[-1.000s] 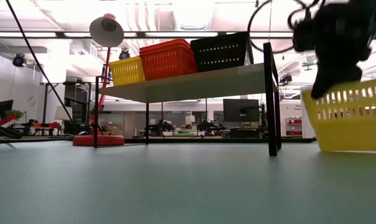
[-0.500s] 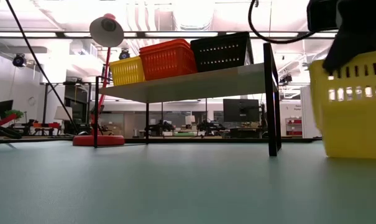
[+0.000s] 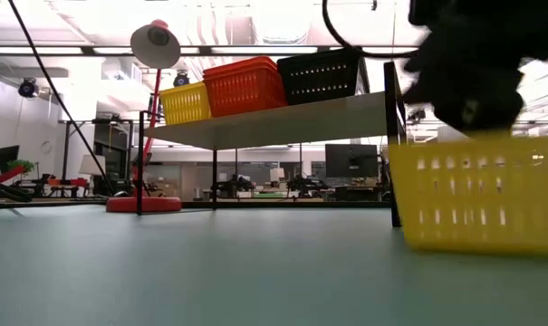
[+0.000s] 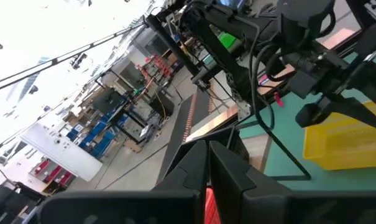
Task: Stack baskets on shelf by color
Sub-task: Stack the yellow bin on top of the other yellow bins on the shelf
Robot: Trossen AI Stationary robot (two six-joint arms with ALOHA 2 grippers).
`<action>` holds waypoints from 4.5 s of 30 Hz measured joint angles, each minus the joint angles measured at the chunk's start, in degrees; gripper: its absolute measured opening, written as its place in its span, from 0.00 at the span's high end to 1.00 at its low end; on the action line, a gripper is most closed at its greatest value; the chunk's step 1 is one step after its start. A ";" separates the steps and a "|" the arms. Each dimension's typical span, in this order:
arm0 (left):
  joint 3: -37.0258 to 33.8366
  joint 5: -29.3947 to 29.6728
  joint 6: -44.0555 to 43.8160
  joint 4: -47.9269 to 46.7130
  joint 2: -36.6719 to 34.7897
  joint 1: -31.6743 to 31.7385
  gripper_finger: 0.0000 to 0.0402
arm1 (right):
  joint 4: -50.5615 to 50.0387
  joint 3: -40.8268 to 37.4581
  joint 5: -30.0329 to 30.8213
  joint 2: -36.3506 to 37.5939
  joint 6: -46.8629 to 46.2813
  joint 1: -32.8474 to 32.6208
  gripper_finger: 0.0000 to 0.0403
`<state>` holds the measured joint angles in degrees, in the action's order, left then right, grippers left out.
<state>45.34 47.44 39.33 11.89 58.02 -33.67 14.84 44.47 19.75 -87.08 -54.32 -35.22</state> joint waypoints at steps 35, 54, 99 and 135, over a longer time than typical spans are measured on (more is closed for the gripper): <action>9.99 -5.57 -28.57 5.58 30.58 -4.02 1.00 | 17.48 -1.57 -7.75 9.76 76.67 8.15 0.94; 16.58 -9.57 -36.07 6.90 38.76 -2.92 1.00 | 33.45 -21.29 -1.41 27.74 78.51 8.26 0.98; 38.42 -32.37 -34.49 2.58 64.57 6.73 0.66 | 37.76 -39.76 -1.97 50.55 74.36 12.87 0.98; 38.14 -36.73 -43.50 8.79 70.23 9.18 0.88 | 37.24 -39.76 -1.92 50.19 72.48 12.87 0.98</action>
<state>83.48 10.71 -4.17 20.67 128.25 -24.49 52.08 4.71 17.82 -36.88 18.15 -22.35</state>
